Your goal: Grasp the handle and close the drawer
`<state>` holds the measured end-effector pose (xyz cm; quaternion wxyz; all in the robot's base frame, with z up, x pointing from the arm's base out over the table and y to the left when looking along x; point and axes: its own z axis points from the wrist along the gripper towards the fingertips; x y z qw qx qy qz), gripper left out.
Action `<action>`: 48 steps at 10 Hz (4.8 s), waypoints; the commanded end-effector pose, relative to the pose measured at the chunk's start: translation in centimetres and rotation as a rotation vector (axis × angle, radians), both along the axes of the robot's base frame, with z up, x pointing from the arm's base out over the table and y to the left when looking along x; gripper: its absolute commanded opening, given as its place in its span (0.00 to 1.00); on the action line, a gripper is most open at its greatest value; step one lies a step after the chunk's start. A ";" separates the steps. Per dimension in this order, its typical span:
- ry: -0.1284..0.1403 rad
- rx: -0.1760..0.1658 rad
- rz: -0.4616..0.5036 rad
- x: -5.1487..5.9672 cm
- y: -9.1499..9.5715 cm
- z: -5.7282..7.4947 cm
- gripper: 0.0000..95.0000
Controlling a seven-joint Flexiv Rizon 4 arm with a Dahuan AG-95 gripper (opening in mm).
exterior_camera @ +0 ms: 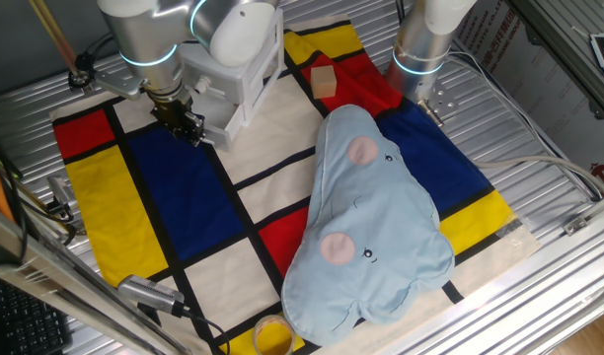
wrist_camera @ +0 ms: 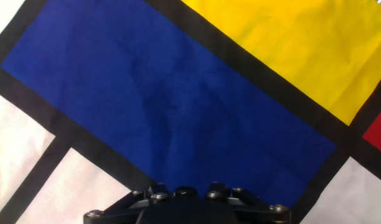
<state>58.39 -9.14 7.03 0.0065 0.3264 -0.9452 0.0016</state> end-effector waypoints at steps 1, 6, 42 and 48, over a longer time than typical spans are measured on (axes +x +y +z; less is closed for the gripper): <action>-0.001 0.000 0.001 0.0 -0.1 -0.1 0.40; -0.006 0.002 0.002 0.1 -0.2 -0.7 0.40; -0.030 -0.005 -0.028 -0.8 -0.1 -1.1 0.00; -0.038 -0.008 -0.025 -1.4 -0.3 -1.2 0.00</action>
